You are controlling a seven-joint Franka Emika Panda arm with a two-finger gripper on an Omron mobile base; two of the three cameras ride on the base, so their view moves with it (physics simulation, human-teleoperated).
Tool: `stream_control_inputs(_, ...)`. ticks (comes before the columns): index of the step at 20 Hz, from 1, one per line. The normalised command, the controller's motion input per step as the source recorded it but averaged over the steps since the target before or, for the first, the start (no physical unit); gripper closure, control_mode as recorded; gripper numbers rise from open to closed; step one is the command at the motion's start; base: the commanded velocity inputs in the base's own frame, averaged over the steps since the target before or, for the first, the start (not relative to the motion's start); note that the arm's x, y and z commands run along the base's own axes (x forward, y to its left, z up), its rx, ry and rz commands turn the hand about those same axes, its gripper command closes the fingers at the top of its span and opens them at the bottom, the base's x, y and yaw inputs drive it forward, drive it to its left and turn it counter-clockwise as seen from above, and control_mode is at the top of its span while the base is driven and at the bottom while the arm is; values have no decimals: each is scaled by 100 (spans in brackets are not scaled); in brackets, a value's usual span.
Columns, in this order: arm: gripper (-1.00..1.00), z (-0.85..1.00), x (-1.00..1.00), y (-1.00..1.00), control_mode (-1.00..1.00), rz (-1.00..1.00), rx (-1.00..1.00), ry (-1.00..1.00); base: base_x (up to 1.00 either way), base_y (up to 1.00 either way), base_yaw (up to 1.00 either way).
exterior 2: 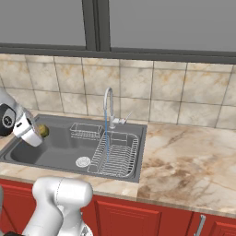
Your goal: Soak the sponge with water for a few seconds and then drop it inside the sink.
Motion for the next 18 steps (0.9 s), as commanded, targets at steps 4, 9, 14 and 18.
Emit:
stream_control_inputs(4, 100, 0, 0, 0, -100, -3, -9, -3, 0, 0, 0)
stream_control_inputs(9, 100, 0, 5, -15, -100, -3, -7, 0, 0, 0, 0)
stream_control_inputs(14, 100, 0, 21, -46, -100, -1, 0, 0, 0, 0, 0)
stream_control_inputs(18, 100, -4, 19, -41, -100, -3, 0, 0, 0, 0, 0)
